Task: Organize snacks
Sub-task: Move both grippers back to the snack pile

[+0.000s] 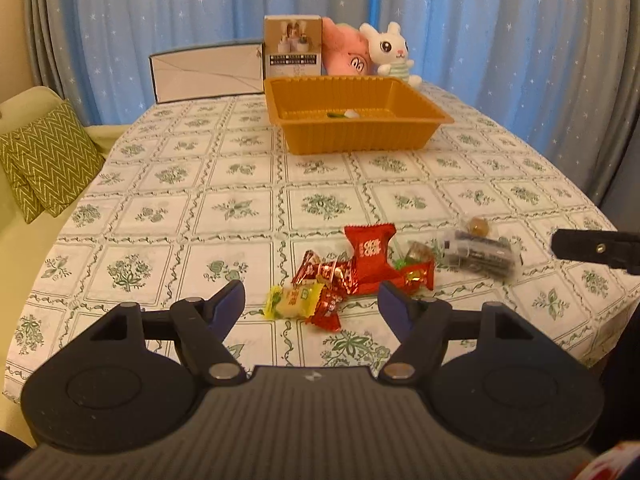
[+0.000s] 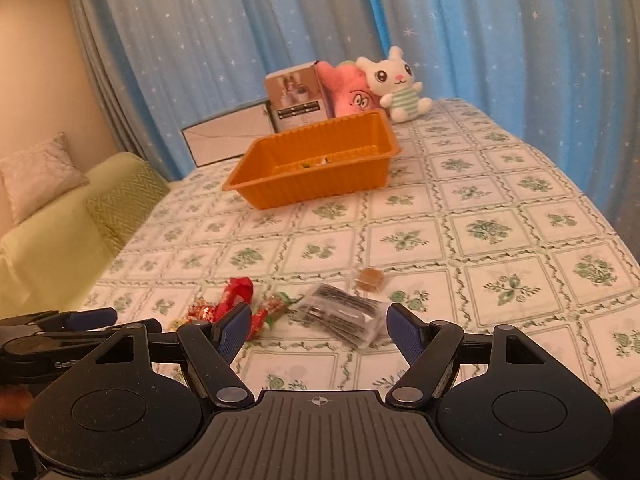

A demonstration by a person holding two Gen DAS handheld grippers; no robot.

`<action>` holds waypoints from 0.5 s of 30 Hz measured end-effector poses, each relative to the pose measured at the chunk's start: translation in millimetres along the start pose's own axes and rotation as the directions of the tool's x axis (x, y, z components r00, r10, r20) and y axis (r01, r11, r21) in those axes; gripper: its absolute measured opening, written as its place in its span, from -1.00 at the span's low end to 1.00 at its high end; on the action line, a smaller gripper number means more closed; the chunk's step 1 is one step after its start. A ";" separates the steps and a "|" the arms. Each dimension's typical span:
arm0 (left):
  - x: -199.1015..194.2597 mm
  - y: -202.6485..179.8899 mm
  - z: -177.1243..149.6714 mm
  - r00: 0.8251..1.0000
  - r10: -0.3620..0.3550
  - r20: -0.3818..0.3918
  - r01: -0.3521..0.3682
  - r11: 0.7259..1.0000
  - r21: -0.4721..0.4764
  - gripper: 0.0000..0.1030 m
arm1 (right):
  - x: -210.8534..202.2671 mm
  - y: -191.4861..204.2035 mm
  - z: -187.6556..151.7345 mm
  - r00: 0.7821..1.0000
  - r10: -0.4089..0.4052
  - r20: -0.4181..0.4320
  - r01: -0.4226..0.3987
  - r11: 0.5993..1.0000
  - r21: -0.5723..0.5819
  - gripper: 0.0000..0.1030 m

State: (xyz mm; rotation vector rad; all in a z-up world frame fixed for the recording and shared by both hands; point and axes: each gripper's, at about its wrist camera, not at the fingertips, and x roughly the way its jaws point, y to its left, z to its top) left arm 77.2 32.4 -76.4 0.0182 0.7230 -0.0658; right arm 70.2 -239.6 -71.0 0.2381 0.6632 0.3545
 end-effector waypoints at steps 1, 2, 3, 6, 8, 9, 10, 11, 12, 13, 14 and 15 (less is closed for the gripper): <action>2.8 1.5 -1.0 1.000 -0.003 -0.003 0.003 1.000 0.000 0.24 | -0.7 -0.2 0.5 1.000 -0.007 0.000 0.007 1.000 -0.003 0.44; 6.2 1.9 -1.5 1.000 -0.006 -0.007 0.006 1.000 0.000 0.11 | -1.2 0.2 0.0 1.000 -0.015 -0.001 0.015 1.000 -0.008 0.44; 8.3 1.9 -2.1 1.000 -0.009 -0.010 0.010 1.000 0.002 0.06 | -1.2 0.3 -0.3 1.000 -0.022 -0.002 0.022 1.000 -0.011 0.44; 14.4 -1.6 -3.5 0.999 -0.039 -0.010 0.039 0.999 0.024 -0.03 | 1.3 0.8 -0.7 0.999 -0.041 -0.014 0.041 0.999 -0.016 0.44; 19.5 -5.7 -3.8 0.998 -0.059 -0.016 0.060 0.997 0.054 -0.15 | 3.9 0.6 -1.1 0.999 -0.049 -0.021 0.048 0.999 -0.015 0.44; 22.6 -7.4 -4.2 0.997 -0.071 -0.025 0.073 0.995 0.068 -0.18 | 5.7 0.3 -1.3 0.998 -0.051 -0.026 0.051 0.999 -0.014 0.44; 25.0 -8.7 -4.6 0.996 -0.082 -0.031 0.084 0.994 0.077 -0.21 | 7.9 0.9 -1.5 0.998 -0.055 -0.031 0.055 0.998 -0.013 0.44; 27.5 -9.9 -5.2 0.995 -0.092 -0.036 0.094 0.992 0.085 -0.24 | 9.7 0.9 -1.6 0.998 -0.058 -0.035 0.058 0.998 -0.010 0.44; 29.5 -10.6 -5.6 0.994 -0.099 -0.042 0.102 0.991 0.090 -0.25 | 11.4 0.7 -1.8 0.997 -0.061 -0.038 0.060 0.998 -0.008 0.44; 32.0 -11.4 -6.3 0.993 -0.105 -0.050 0.110 0.990 0.093 -0.25 | 13.2 0.9 -1.9 0.997 -0.061 -0.042 0.061 0.998 -0.007 0.44; 34.8 -12.1 -6.7 0.993 -0.104 -0.059 0.110 0.989 0.097 -0.25 | 15.4 1.0 -2.0 0.997 -0.061 -0.048 0.061 0.998 -0.009 0.44; 36.6 -12.2 -6.8 0.993 -0.101 -0.063 0.107 0.989 0.099 -0.25 | 17.4 1.4 -1.9 0.997 -0.064 -0.052 0.064 0.998 -0.012 0.44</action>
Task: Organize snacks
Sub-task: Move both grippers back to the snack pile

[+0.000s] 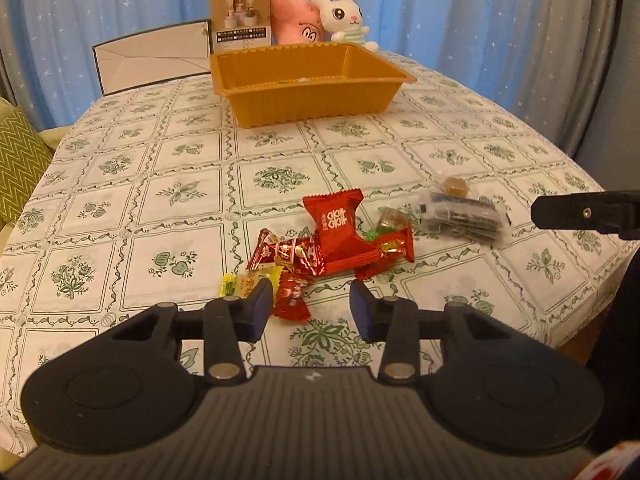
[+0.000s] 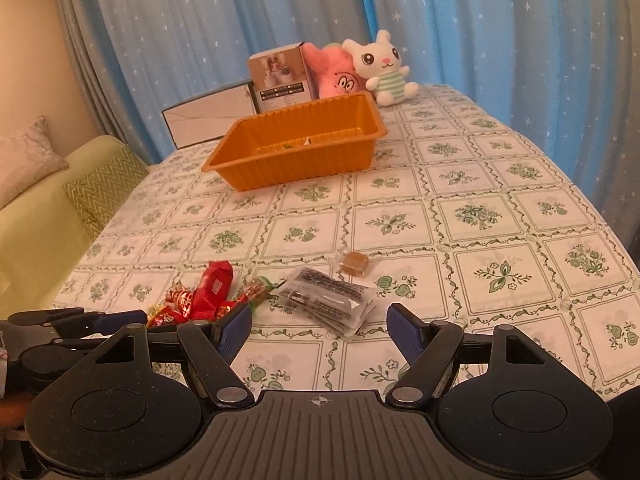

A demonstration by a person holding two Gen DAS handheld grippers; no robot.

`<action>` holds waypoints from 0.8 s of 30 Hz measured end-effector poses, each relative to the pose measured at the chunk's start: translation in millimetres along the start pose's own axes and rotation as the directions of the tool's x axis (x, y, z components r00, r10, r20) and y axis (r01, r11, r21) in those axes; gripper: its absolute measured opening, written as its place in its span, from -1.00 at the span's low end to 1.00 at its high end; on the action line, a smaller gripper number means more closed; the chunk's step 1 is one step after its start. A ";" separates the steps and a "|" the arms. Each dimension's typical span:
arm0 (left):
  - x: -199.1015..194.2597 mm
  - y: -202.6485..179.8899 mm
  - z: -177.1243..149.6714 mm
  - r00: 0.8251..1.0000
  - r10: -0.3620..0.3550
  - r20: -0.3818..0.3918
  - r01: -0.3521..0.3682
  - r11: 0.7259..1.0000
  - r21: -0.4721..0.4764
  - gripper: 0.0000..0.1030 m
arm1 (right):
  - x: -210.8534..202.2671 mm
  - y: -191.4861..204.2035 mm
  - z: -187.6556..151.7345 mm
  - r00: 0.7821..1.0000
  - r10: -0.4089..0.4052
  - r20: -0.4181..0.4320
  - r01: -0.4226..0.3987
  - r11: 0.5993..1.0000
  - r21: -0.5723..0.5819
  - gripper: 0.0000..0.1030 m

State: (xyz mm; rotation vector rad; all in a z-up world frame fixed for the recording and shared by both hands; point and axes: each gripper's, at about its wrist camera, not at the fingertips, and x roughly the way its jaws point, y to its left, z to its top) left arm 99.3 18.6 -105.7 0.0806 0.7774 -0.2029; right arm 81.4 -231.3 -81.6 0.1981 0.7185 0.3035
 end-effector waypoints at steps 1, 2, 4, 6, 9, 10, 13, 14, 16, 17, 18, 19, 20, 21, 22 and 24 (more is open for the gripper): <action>2.2 0.4 -0.1 1.000 -0.004 -0.003 0.004 1.000 0.000 -0.26 | 1.6 0.3 0.2 1.000 -0.002 -0.002 0.002 1.000 0.001 0.44; 5.2 0.6 -0.2 1.000 -0.010 -0.010 0.010 1.000 0.000 -0.25 | 3.4 0.2 0.4 1.000 0.001 -0.004 -0.001 1.000 0.004 0.44; 10.6 2.0 0.9 1.000 -0.011 -0.019 0.011 1.000 0.001 -0.25 | 5.9 1.4 0.6 1.000 0.004 -0.009 -0.004 1.000 0.004 0.44; 15.9 3.0 1.9 1.000 -0.016 -0.022 0.016 1.000 -0.002 -0.26 | 7.5 2.6 0.8 1.000 0.005 -0.010 -0.005 1.000 0.000 0.44; 19.2 4.0 2.4 0.999 -0.025 -0.025 0.025 1.000 -0.017 -0.26 | 9.5 2.1 0.0 1.000 0.001 -0.015 -0.001 1.000 0.000 0.44; 19.6 3.7 2.1 0.999 -0.024 -0.027 0.024 1.000 -0.017 -0.26 | 10.0 1.5 -0.3 1.000 -0.002 -0.016 0.002 1.000 0.003 0.44; 19.5 2.8 1.0 1.000 -0.013 -0.022 0.013 1.000 -0.027 -0.36 | 10.5 -1.8 -0.6 1.000 -0.013 -0.015 0.014 1.000 0.011 0.44; 19.8 2.8 0.9 1.000 -0.013 -0.024 0.012 0.999 -0.033 -0.47 | 10.8 -2.8 -0.7 1.000 -0.017 -0.015 0.017 1.000 0.012 0.44; 21.1 2.5 0.5 0.999 -0.007 -0.031 0.006 0.999 -0.038 -0.62 | 11.2 -3.8 -0.5 1.000 -0.025 -0.013 0.025 1.000 0.006 0.44; 21.7 2.9 0.2 1.000 -0.001 -0.031 0.000 0.999 -0.043 -0.64 | 11.7 -3.7 -0.6 1.000 -0.025 -0.014 0.026 1.000 0.002 0.44; 21.5 3.2 -0.2 1.000 -0.001 -0.030 0.000 0.999 -0.046 -0.64 | 12.4 -4.0 -0.5 1.000 -0.025 -0.016 0.025 1.000 -0.001 0.44; 21.2 3.2 -0.4 1.000 0.001 -0.031 -0.002 0.999 -0.046 -0.65 | 13.1 -3.6 -0.2 0.999 -0.027 -0.017 0.027 1.000 -0.006 0.44; 20.7 2.9 -0.3 0.999 0.005 -0.033 -0.006 0.999 -0.046 -0.67 | 14.1 -2.7 0.4 0.999 -0.029 -0.017 0.029 0.999 -0.015 0.44; 19.8 2.7 -0.2 0.999 0.007 -0.036 -0.009 0.999 -0.050 -0.67 | 14.9 -2.0 0.9 0.999 -0.029 -0.017 0.028 0.999 -0.026 0.44; 18.3 3.4 0.0 0.999 0.005 -0.037 -0.007 0.998 -0.058 -0.68 | 15.8 -1.1 1.7 0.999 -0.027 -0.017 0.027 0.999 -0.041 0.44; 15.0 4.8 0.4 0.999 0.001 -0.036 -0.004 0.997 -0.078 -0.68 | 18.6 1.1 4.6 1.000 -0.019 -0.018 0.018 0.996 -0.085 0.44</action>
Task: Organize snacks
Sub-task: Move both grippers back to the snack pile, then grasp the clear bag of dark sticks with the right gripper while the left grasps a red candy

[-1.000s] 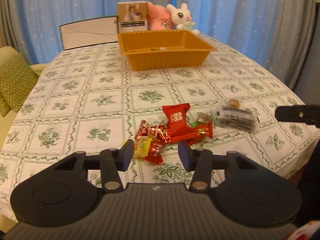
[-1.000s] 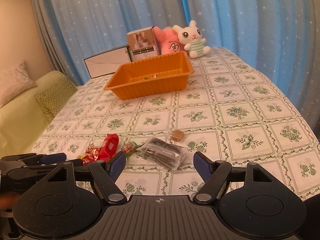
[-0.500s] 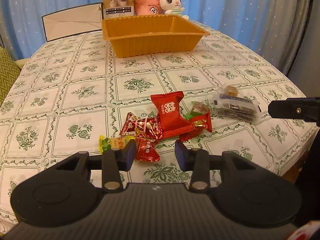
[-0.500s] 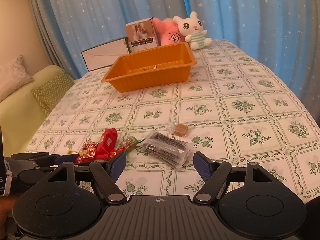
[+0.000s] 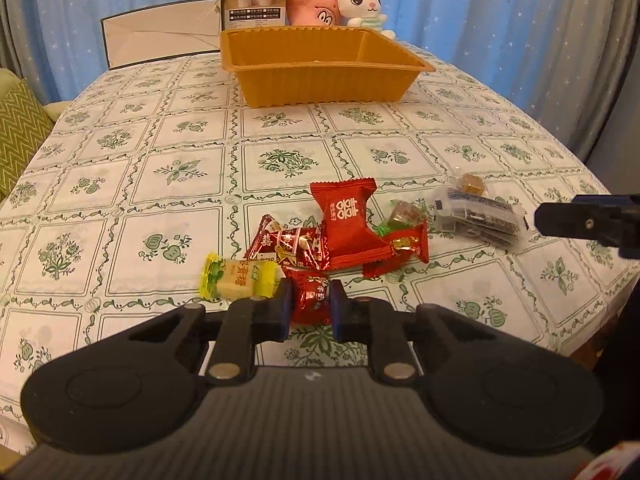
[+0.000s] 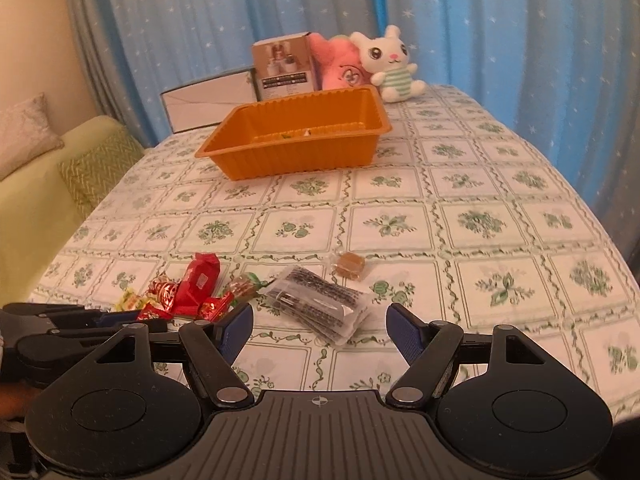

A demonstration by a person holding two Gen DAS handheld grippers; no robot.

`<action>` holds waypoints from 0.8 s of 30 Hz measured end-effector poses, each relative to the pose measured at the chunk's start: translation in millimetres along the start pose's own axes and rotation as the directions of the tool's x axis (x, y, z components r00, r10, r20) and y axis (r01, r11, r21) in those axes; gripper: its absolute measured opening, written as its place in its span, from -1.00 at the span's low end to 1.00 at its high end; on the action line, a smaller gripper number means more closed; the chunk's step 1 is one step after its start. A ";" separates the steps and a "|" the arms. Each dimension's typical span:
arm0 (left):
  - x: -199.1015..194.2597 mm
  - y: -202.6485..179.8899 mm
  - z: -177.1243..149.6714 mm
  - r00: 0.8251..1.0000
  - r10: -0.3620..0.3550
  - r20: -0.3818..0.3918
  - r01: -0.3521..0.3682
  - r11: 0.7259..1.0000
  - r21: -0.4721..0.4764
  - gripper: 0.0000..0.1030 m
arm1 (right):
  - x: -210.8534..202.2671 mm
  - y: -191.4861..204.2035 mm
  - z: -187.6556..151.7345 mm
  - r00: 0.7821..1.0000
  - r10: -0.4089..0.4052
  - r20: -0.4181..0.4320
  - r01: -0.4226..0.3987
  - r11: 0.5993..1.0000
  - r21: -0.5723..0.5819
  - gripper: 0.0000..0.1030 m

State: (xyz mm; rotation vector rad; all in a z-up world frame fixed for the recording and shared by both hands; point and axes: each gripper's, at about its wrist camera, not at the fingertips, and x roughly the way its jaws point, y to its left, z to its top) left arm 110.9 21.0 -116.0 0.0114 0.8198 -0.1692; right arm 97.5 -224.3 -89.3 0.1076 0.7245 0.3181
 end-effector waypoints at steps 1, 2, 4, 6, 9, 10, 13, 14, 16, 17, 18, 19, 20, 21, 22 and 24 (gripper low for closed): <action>-1.9 0.2 0.3 1.000 0.000 0.002 0.000 1.000 -0.006 -0.68 | 2.4 1.3 2.1 1.000 0.006 -0.005 -0.006 1.000 -0.031 0.44; -4.4 0.2 0.6 1.000 0.001 0.008 -0.001 1.000 -0.011 -0.68 | 5.5 2.6 4.3 1.000 0.013 -0.014 -0.014 0.998 -0.066 0.44; -7.6 0.2 2.1 1.000 0.002 0.018 -0.001 1.000 -0.019 -0.68 | 13.4 6.0 8.6 0.999 0.022 -0.038 -0.027 0.989 -0.147 0.44; -10.8 0.1 3.7 1.000 0.008 0.029 -0.007 1.000 -0.027 -0.68 | 22.0 9.3 12.3 0.998 0.020 -0.062 -0.035 0.971 -0.236 0.44; -13.7 -0.1 6.5 0.999 0.013 0.043 -0.012 0.999 -0.034 -0.68 | 37.1 12.7 14.2 0.994 0.032 -0.100 -0.066 0.933 -0.354 0.40; -14.3 0.0 7.2 0.999 0.013 0.046 -0.012 0.999 -0.035 -0.68 | 42.9 12.6 15.1 0.992 0.041 -0.118 -0.083 0.921 -0.382 0.34; -14.9 -0.2 9.1 0.999 0.007 0.051 -0.005 0.999 -0.038 -0.68 | 63.4 9.9 18.0 0.981 0.062 -0.185 -0.137 0.895 -0.425 0.12; -15.0 0.0 9.7 0.999 0.004 0.052 -0.002 0.999 -0.040 -0.68 | 69.2 8.7 19.0 0.976 0.071 -0.204 -0.155 0.888 -0.434 0.11; -14.8 -0.7 10.7 0.999 -0.001 0.053 0.003 0.999 -0.035 -0.68 | 79.3 6.9 20.6 0.969 0.079 -0.233 -0.180 0.873 -0.453 0.09; -14.7 -1.6 10.4 0.999 -0.001 0.054 0.003 0.999 -0.033 -0.68 | 84.0 5.9 21.8 0.967 0.078 -0.244 -0.186 0.869 -0.459 0.09; -14.5 -1.6 10.3 0.999 -0.002 0.055 0.004 0.999 -0.034 -0.68 | 88.9 4.5 22.4 0.963 0.079 -0.258 -0.194 0.867 -0.460 0.07; -13.9 -1.4 10.2 0.998 -0.004 0.056 0.006 0.999 -0.036 -0.68 | 93.0 2.5 23.2 0.957 0.087 -0.275 -0.209 0.867 -0.453 0.06; -13.3 -1.2 10.0 0.998 -0.002 0.055 0.004 0.999 -0.035 -0.68 | 96.4 0.6 24.3 0.952 0.096 -0.290 -0.221 0.870 -0.441 0.02; -13.0 -0.4 9.3 0.999 -0.001 0.054 0.002 0.999 -0.033 -0.68 | 98.4 -1.6 25.0 0.949 0.109 -0.296 -0.233 0.875 -0.425 -0.06; -12.8 -0.1 9.1 0.999 0.000 0.053 0.002 0.999 -0.033 -0.68 | 98.8 -3.6 26.7 0.944 0.123 -0.306 -0.246 0.882 -0.402 -0.12; -12.2 0.6 8.9 0.999 -0.001 0.051 0.003 0.999 -0.039 -0.68 | 97.8 -4.6 26.4 0.943 0.130 -0.308 -0.249 0.889 -0.384 -0.25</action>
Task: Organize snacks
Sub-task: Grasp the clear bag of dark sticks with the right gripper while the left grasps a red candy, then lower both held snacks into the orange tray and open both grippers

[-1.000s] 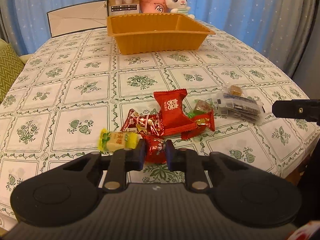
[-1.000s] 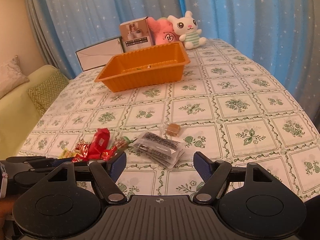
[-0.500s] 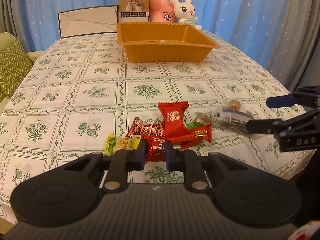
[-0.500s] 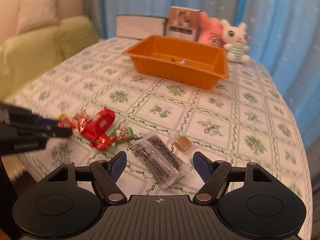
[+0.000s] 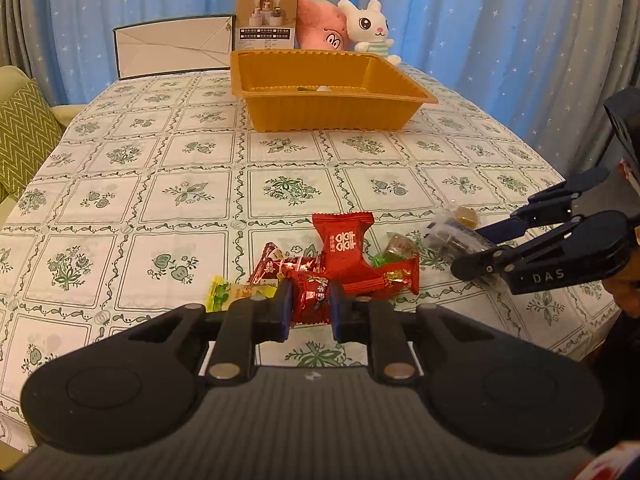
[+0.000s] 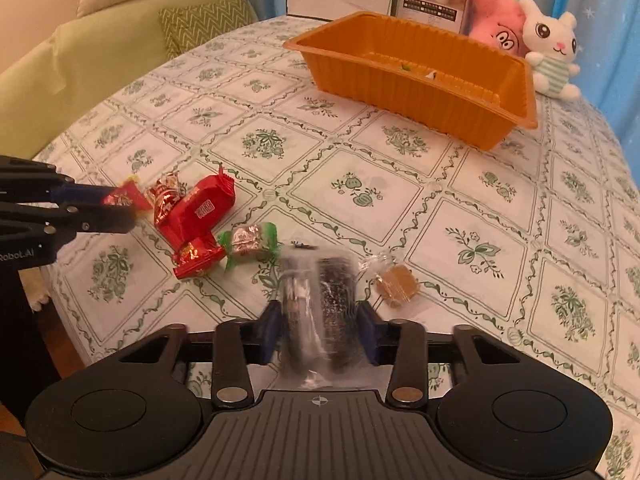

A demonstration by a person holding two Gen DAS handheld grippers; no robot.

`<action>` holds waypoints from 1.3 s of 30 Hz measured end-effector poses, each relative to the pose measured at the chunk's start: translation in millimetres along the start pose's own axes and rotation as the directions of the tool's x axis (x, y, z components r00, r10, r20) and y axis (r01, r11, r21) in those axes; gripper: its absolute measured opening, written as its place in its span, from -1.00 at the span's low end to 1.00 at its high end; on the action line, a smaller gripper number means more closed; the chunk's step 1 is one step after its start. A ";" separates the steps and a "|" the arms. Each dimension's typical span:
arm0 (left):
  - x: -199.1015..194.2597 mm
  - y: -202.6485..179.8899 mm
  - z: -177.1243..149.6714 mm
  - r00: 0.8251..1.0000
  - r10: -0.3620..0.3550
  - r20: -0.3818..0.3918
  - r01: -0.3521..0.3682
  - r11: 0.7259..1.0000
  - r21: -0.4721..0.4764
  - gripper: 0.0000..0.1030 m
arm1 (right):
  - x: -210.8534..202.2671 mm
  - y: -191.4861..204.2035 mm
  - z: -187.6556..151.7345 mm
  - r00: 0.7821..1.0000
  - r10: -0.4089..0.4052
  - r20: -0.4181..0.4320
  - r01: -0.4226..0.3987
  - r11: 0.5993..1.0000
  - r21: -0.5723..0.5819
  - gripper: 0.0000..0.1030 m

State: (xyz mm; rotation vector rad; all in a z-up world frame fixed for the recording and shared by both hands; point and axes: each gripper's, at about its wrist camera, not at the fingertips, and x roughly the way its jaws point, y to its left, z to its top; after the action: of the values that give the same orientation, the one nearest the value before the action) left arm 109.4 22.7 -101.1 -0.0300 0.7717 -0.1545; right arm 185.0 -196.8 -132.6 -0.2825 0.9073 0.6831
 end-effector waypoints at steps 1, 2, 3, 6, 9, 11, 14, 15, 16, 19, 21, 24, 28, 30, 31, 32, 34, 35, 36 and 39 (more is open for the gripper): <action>0.1 0.2 0.1 1.000 0.000 0.000 0.000 1.000 -0.002 -0.68 | -0.9 1.8 -1.2 1.000 -0.007 0.003 0.007 1.000 0.001 -0.25; -0.1 -0.1 0.3 1.000 0.001 0.001 -0.001 1.000 -0.001 -0.68 | -1.7 3.4 -2.9 1.000 -0.010 0.007 0.010 1.000 0.007 -0.26; -0.2 -0.4 0.5 1.000 0.000 0.002 0.000 1.000 -0.001 -0.68 | -3.9 6.3 -4.5 1.000 -0.015 0.013 0.014 1.000 0.019 -0.27; -2.2 -1.7 1.2 1.000 -0.003 0.006 0.003 1.000 0.001 -0.68 | -11.6 13.2 -10.9 0.999 -0.027 0.036 0.024 0.998 0.065 -0.27; -5.7 -2.7 3.2 1.000 -0.003 0.017 0.003 1.000 0.002 -0.68 | -22.2 21.8 -17.0 0.996 -0.038 0.080 0.028 0.993 0.114 -0.28; -8.0 -3.0 5.1 1.000 -0.005 0.025 0.005 1.000 0.002 -0.68 | -29.3 27.0 -19.6 0.993 -0.049 0.109 0.031 0.987 0.156 -0.28; -11.0 -4.6 8.6 0.999 -0.008 0.035 0.008 1.000 0.003 -0.68 | -40.8 30.6 -21.4 0.987 -0.058 0.151 0.024 0.975 0.220 -0.28; -11.7 -5.2 9.8 0.999 -0.010 0.038 0.010 1.000 0.004 -0.68 | -44.9 31.1 -21.0 0.984 -0.062 0.165 0.020 0.970 0.241 -0.28; -12.1 -6.2 11.5 0.999 -0.012 0.042 0.012 1.000 0.005 -0.68 | -48.2 31.5 -19.9 0.982 -0.068 0.177 0.020 0.966 0.257 -0.28; -13.7 -9.7 18.8 0.998 -0.021 0.057 0.020 1.000 0.011 -0.68 | -59.4 30.5 -13.4 0.974 -0.087 0.211 0.023 0.957 0.288 -0.28; -13.8 -11.1 27.6 0.997 -0.030 0.070 0.030 1.000 0.010 -0.68 | -65.5 27.3 -6.6 0.967 -0.105 0.232 0.029 0.951 0.306 -0.28; -12.4 -11.8 43.0 0.995 -0.047 0.093 0.046 0.999 0.004 -0.68 | -73.2 18.6 6.3 0.956 -0.139 0.258 0.048 0.943 0.330 -0.28; -6.9 -12.9 71.1 0.989 -0.062 0.131 0.061 0.998 0.013 -0.68 | -80.5 2.6 26.1 0.940 -0.186 0.285 0.074 0.930 0.360 -0.28; -1.8 -11.8 84.6 0.987 -0.072 0.143 0.071 0.997 0.013 -0.68 | -83.2 -6.9 35.7 0.931 -0.205 0.301 0.081 0.923 0.377 -0.28; 1.1 -11.4 91.6 0.986 -0.073 0.149 0.071 0.997 0.016 -0.68 | -83.9 -11.4 41.3 0.927 -0.214 0.309 0.085 0.920 0.383 -0.28; 5.0 -10.6 99.7 0.985 -0.073 0.157 0.070 0.997 0.023 -0.68 | -84.0 -15.5 47.2 0.922 -0.224 0.317 0.088 0.917 0.390 -0.28; 11.8 -8.8 113.0 0.983 -0.069 0.168 0.065 0.997 0.032 -0.68 | -83.5 -24.1 59.1 0.913 -0.241 0.329 0.093 0.909 0.406 -0.28; 15.9 -7.3 120.5 0.982 -0.068 0.176 0.063 0.997 0.036 -0.68 | -82.5 -28.4 65.6 0.909 -0.247 0.336 0.093 0.905 0.415 -0.28; 20.2 -5.9 127.4 0.981 -0.067 0.181 0.061 0.997 0.038 -0.68 | -80.9 -32.1 71.7 0.905 -0.253 0.341 0.094 0.902 0.421 -0.28; 35.0 -1.3 149.0 0.978 -0.065 0.197 0.057 0.997 0.048 -0.68 | -72.8 -44.2 89.4 0.895 -0.269 0.355 0.098 0.896 0.433 -0.28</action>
State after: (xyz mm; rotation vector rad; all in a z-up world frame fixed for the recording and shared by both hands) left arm 237.7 11.7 -18.4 -0.0288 0.5679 -0.2226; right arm 239.0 -216.5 -23.3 0.1451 0.5876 0.3378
